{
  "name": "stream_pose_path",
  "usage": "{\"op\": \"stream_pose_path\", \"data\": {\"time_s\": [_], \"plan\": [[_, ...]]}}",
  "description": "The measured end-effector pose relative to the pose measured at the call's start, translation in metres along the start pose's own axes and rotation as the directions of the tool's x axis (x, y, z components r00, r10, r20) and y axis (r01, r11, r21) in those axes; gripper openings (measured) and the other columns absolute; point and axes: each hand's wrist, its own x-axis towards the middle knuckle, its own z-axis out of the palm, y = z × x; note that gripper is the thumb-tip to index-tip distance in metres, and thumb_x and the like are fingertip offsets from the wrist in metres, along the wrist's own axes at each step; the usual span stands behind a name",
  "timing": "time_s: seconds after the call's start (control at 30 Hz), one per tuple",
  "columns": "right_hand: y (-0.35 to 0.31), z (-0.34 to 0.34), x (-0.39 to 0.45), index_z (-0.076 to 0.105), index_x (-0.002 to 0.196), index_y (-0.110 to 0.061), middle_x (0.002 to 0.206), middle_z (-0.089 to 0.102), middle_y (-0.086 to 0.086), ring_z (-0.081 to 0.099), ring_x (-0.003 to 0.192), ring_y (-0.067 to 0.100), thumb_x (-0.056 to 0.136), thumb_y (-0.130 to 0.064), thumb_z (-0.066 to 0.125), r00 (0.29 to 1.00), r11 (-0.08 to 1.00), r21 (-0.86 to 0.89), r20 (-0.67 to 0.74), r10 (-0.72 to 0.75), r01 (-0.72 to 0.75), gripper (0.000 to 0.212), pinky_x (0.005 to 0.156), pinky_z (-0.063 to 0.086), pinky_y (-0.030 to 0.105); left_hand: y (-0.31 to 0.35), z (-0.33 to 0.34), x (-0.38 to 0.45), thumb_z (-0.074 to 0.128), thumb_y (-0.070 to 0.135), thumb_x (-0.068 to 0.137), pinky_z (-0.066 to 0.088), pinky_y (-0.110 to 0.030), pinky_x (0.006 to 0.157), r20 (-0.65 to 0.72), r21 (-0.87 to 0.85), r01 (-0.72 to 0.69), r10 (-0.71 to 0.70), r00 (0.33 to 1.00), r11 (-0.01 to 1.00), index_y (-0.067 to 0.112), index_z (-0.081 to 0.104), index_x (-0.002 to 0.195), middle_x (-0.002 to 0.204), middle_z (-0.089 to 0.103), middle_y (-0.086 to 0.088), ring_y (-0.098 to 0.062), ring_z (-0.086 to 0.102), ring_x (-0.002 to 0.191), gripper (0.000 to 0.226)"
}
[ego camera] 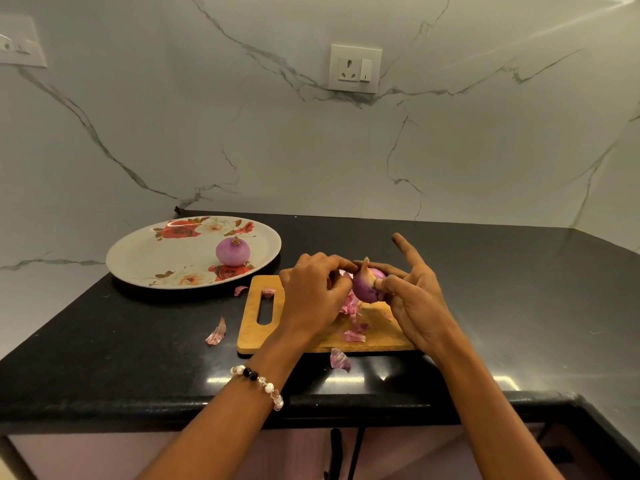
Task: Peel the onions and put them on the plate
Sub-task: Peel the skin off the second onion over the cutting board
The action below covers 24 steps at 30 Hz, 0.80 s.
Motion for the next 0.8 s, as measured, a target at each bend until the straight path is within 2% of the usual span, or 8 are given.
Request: {"op": "stream_pose_path", "data": {"time_s": [0.13,0.23,0.47,0.57,0.7,0.8], "plan": [[-0.0009,0.001,0.0002,0.026,0.153,-0.021,0.1,0.073,0.023,0.072,0.096,0.03,0.092,0.019,0.045,1.0,0.998,0.054,-0.012,-0.006,0.007,0.076,0.073,0.059,0.031,-0.0069,0.0006,0.0017,0.057,0.027,0.084,0.047,-0.049,0.079,-0.058,-0.029,0.046,-0.048,0.997,0.999,0.027,0.072,0.091,0.086,0.066,0.008,-0.012,0.056,0.083,0.017],[-0.0008,-0.001,0.0003,0.027,0.152,-0.023,0.105,0.071,0.026,0.069,0.101,0.034,0.094,0.017,0.042,0.999,0.998,0.066,-0.033,-0.012,0.014,0.072,0.077,0.059,0.034,-0.0095,0.0017,0.0028,0.054,0.03,0.082,0.051,-0.05,0.076,-0.06,-0.087,0.062,-0.067,0.996,0.994,0.028,0.072,0.088,0.086,0.066,0.009,-0.013,0.059,0.082,0.019],[-0.0017,-0.0004,0.0023,0.031,0.15,-0.02,0.094,0.075,0.018,0.071,0.095,0.028,0.094,0.016,0.04,0.997,0.994,0.108,-0.079,-0.008,0.016,0.067,0.088,0.057,0.041,-0.003,0.0015,0.003,0.051,0.045,0.086,0.048,-0.052,0.074,-0.029,-0.053,-0.05,0.048,0.998,0.997,0.026,0.071,0.103,0.094,0.066,0.006,-0.013,0.053,0.087,0.033],[-0.0023,-0.0009,0.003,0.032,0.15,-0.019,0.087,0.075,0.014,0.072,0.09,0.026,0.094,0.016,0.041,0.995,0.991,0.134,-0.101,0.002,0.012,0.066,0.087,0.057,0.042,-0.0026,0.0016,0.0008,0.05,0.038,0.087,0.045,-0.05,0.074,0.009,-0.014,-0.082,0.082,0.997,0.997,0.027,0.069,0.11,0.095,0.068,0.005,-0.014,0.053,0.089,0.032],[-0.0017,-0.0012,0.0023,0.031,0.15,-0.02,0.093,0.075,0.018,0.071,0.095,0.029,0.094,0.014,0.043,0.994,0.993,0.116,-0.106,0.005,0.007,0.067,0.092,0.055,0.046,-0.0023,0.0021,-0.0004,0.047,0.018,0.083,0.036,-0.038,0.075,0.017,0.037,-0.087,0.086,0.996,0.996,0.027,0.069,0.11,0.091,0.07,0.004,-0.017,0.054,0.093,0.036],[-0.0016,-0.0021,0.0033,0.03,0.15,-0.021,0.103,0.071,0.028,0.068,0.106,0.039,0.094,0.015,0.041,0.995,0.99,0.141,-0.104,0.014,0.0,0.068,0.093,0.055,0.049,-0.0029,0.0013,-0.0003,0.051,0.01,0.082,0.043,-0.044,0.078,-0.016,0.009,-0.061,0.062,0.998,0.998,0.025,0.073,0.097,0.089,0.07,0.004,-0.018,0.054,0.094,0.031]]}}
